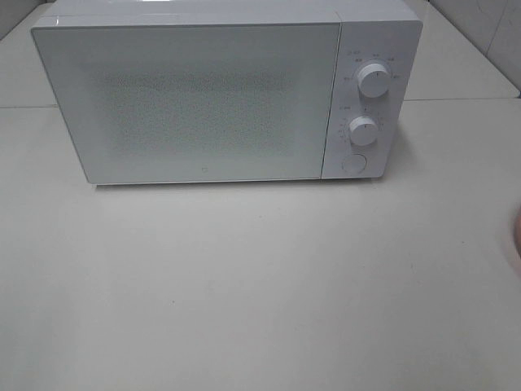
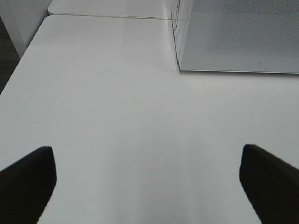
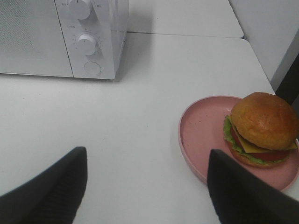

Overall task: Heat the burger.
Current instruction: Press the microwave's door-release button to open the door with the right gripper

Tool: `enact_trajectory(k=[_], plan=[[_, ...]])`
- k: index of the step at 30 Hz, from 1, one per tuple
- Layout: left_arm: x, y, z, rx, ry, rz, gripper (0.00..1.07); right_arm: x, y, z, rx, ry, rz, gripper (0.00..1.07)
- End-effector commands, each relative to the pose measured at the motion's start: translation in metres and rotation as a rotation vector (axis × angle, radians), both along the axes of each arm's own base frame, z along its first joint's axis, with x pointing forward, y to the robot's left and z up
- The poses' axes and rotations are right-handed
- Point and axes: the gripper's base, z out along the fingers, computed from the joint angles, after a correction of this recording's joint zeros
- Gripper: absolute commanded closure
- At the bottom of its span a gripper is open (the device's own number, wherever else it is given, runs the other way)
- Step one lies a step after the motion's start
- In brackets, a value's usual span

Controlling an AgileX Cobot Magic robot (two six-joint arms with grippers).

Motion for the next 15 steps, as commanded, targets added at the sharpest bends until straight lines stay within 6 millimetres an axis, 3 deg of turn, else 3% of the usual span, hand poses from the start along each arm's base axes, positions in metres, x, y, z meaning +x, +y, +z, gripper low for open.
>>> enact_trajectory(k=[1,15], plan=[[-0.001,0.0002,0.0014,-0.001,-0.029,-0.006,0.06,-0.0032,0.0004,0.0,-0.004,-0.032,0.005,0.36],[-0.001,0.0002,0.0014,-0.001,-0.029,-0.006,0.06,-0.0032,0.0004,0.0,-0.004,-0.032,0.005,0.36]])
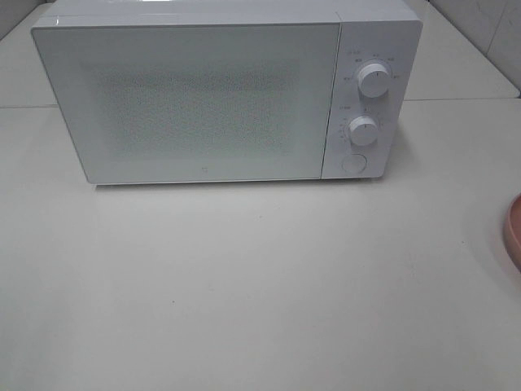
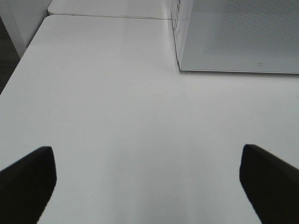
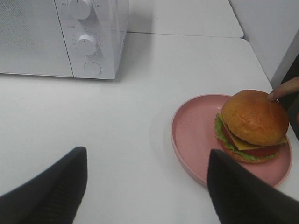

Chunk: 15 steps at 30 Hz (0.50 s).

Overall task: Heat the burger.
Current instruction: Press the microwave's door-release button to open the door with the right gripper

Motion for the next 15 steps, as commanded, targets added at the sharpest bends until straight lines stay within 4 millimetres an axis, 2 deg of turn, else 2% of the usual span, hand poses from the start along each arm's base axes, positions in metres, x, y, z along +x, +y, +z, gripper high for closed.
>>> enact_trajectory(k=[1,10,12,13,15], plan=[[-0.001,0.0,0.001,-0.001,-0.029,-0.006,0.06,-0.003,0.0,0.0,-0.004,-0.032,0.005,0.36],[-0.001,0.0,0.001,-0.001,-0.029,-0.006,0.06,-0.004,0.0,0.003,0.001,-0.051,0.004,0.36],[-0.001,0.0,0.001,-0.001,-0.029,-0.006,0.06,0.002,0.001,0.016,0.042,-0.116,-0.008,0.36],[-0.001,0.0,0.001,-0.001,-0.029,-0.006,0.06,0.002,0.001,0.016,0.042,-0.116,-0.008,0.36],[-0.001,0.0,0.001,-0.001,-0.029,-0.006,0.06,0.015,0.002,0.028,0.05,-0.199,-0.004,0.36]])
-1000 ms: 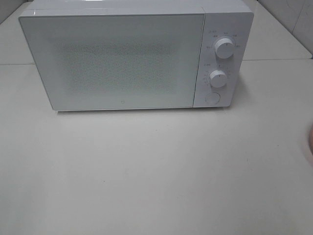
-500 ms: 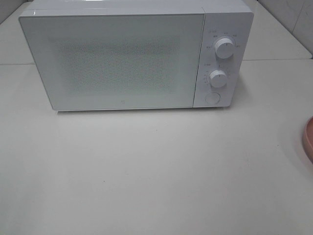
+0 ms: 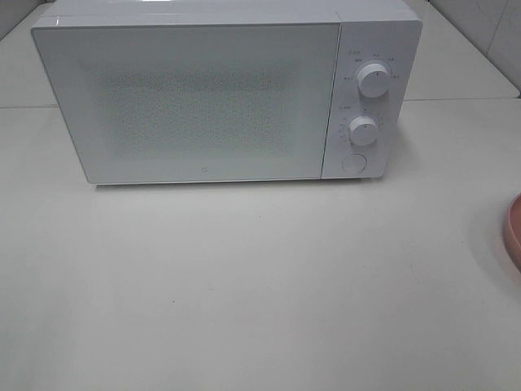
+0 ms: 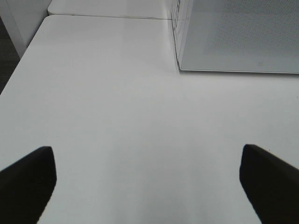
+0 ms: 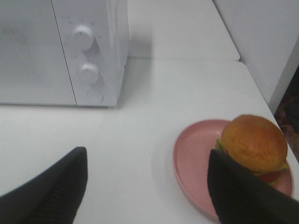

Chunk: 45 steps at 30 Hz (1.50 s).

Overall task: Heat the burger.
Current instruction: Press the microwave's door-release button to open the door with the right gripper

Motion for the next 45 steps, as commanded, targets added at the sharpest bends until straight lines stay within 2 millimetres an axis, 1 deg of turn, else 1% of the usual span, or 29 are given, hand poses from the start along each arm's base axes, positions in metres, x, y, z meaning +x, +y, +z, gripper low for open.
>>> enact_trajectory(k=[1,3,6,8,9,11,13,14,15,17,18,21,23,26,28,29,30,31,32,33,34,35,36,37,38,39,40,41,45], plan=[[-0.001,0.0,0.001,-0.001,-0.029,-0.006,0.06,0.01,0.001,0.013,0.021,-0.093,-0.001,0.36],[-0.001,0.0,0.001,-0.001,-0.029,-0.006,0.06,0.025,0.002,0.023,0.019,-0.172,0.007,0.36],[-0.001,0.0,0.001,-0.001,-0.029,-0.006,0.06,0.032,0.003,0.025,0.019,-0.199,0.009,0.36],[-0.001,0.0,0.001,-0.001,-0.029,-0.006,0.06,0.057,0.005,0.024,0.015,-0.281,0.02,0.36],[-0.001,0.0,0.001,-0.001,-0.029,-0.006,0.06,0.057,0.005,0.024,0.015,-0.281,0.02,0.36],[-0.001,0.0,0.001,-0.001,-0.029,-0.006,0.06,0.073,0.006,0.017,0.014,-0.304,0.027,0.36],[-0.001,0.0,0.001,-0.001,-0.029,-0.006,0.06,0.078,0.006,0.013,0.014,-0.3,0.028,0.36],[-0.001,0.0,0.001,-0.001,-0.029,-0.006,0.06,0.088,0.007,0.005,0.014,-0.293,0.032,0.36],[-0.001,0.0,0.001,-0.001,-0.029,-0.006,0.06,0.088,0.007,0.005,0.014,-0.293,0.032,0.36],[-0.001,0.0,0.001,-0.001,-0.029,-0.006,0.06,0.101,0.008,-0.005,0.016,-0.296,0.037,0.36],[-0.001,0.0,0.001,-0.001,-0.029,-0.006,0.06,0.101,0.008,-0.005,0.016,-0.296,0.037,0.36],[-0.001,0.0,0.001,-0.001,-0.029,-0.006,0.06,0.112,0.009,-0.014,0.017,-0.29,0.041,0.36],[-0.001,0.0,0.001,-0.001,-0.029,-0.006,0.06,0.122,0.009,-0.025,0.017,-0.259,0.043,0.36],[-0.001,0.0,0.001,-0.001,-0.029,-0.006,0.06,0.127,0.01,-0.031,0.017,-0.253,0.045,0.38],[-0.001,0.0,0.001,-0.001,-0.029,-0.006,0.06,0.133,0.01,-0.04,0.018,-0.252,0.049,0.44],[-0.001,0.0,0.001,-0.001,-0.029,-0.006,0.06,0.133,0.01,-0.04,0.018,-0.252,0.049,0.44],[-0.001,0.0,0.001,-0.001,-0.029,-0.006,0.06,0.136,0.011,-0.047,0.015,-0.252,0.053,0.5],[-0.001,0.0,0.001,-0.001,-0.029,-0.006,0.06,0.136,0.011,-0.047,0.015,-0.252,0.053,0.5],[-0.001,0.0,0.001,-0.001,-0.029,-0.006,0.06,0.138,0.011,-0.05,0.009,-0.255,0.056,0.54],[-0.001,0.0,0.001,-0.001,-0.029,-0.006,0.06,0.143,0.011,-0.056,-0.015,-0.262,0.065,0.63],[-0.001,0.0,0.001,-0.001,-0.029,-0.006,0.06,0.143,0.011,-0.056,-0.015,-0.262,0.065,0.63],[-0.001,0.0,0.001,-0.001,-0.029,-0.006,0.06,0.148,0.012,-0.061,-0.024,-0.256,0.069,0.75],[-0.001,0.0,0.001,-0.001,-0.029,-0.006,0.06,0.151,0.012,-0.064,-0.022,-0.251,0.07,0.81],[-0.001,0.0,0.001,-0.001,-0.029,-0.006,0.06,0.151,0.012,-0.064,-0.022,-0.251,0.07,0.81],[-0.001,0.0,0.001,-0.001,-0.029,-0.006,0.06,0.157,0.012,-0.068,-0.006,-0.242,0.065,0.93],[-0.001,0.0,0.001,-0.001,-0.029,-0.006,0.06,0.157,0.012,-0.068,-0.006,-0.242,0.065,0.93],[-0.001,0.0,0.001,-0.001,-0.029,-0.006,0.06,0.159,0.012,-0.07,0.012,-0.245,0.059,0.98],[-0.001,0.0,0.001,-0.001,-0.029,-0.006,0.06,0.164,0.012,-0.074,0.049,-0.234,0.05,1.07],[-0.001,0.0,0.001,-0.001,-0.029,-0.006,0.06,0.17,0.013,-0.082,0.07,-0.199,0.046,1.07]])
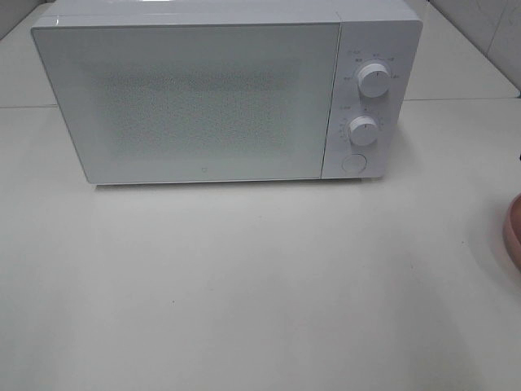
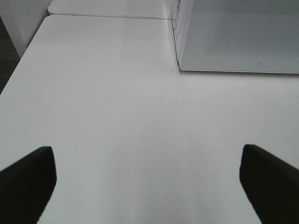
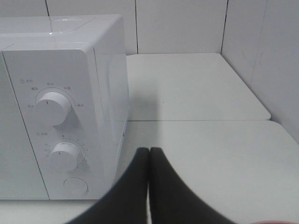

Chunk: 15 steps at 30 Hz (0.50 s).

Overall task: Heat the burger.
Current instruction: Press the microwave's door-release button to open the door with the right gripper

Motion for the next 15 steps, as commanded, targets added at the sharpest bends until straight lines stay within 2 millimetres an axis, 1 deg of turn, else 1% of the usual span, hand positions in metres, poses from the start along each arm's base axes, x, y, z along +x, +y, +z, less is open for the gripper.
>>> enact_trajectory(k=[1,3,4,5,6,8,9,11,13,15], plan=[[-0.001,0.0,0.001,-0.001,-0.029,-0.006,0.06,0.008,0.0,-0.01,0.023,0.029,-0.005,1.07],[-0.001,0.0,0.001,-0.001,-0.029,-0.006,0.06,0.01,0.0,-0.014,0.021,0.043,-0.005,1.07],[-0.001,0.0,0.001,-0.001,-0.029,-0.006,0.06,0.015,0.0,-0.019,0.021,0.054,-0.003,1.07],[-0.001,0.0,0.001,-0.001,-0.029,-0.006,0.06,0.015,0.0,-0.019,0.021,0.054,-0.003,1.07],[-0.001,0.0,0.001,-0.001,-0.029,-0.006,0.06,0.019,0.001,-0.023,0.022,0.045,0.0,1.07],[-0.001,0.0,0.001,-0.001,-0.029,-0.006,0.06,0.021,0.001,-0.025,0.023,0.04,0.001,1.07],[-0.001,0.0,0.001,-0.001,-0.029,-0.006,0.06,0.026,0.001,-0.029,0.033,0.029,0.001,1.07],[-0.001,0.0,0.001,-0.001,-0.029,-0.006,0.06,0.028,0.002,-0.032,0.043,0.028,0.0,1.07],[-0.001,0.0,0.001,-0.001,-0.029,-0.006,0.06,0.035,0.003,-0.043,0.153,0.034,-0.013,1.07],[-0.001,0.0,0.001,-0.001,-0.029,-0.006,0.06,0.037,0.003,-0.045,0.181,0.033,-0.016,1.07]])
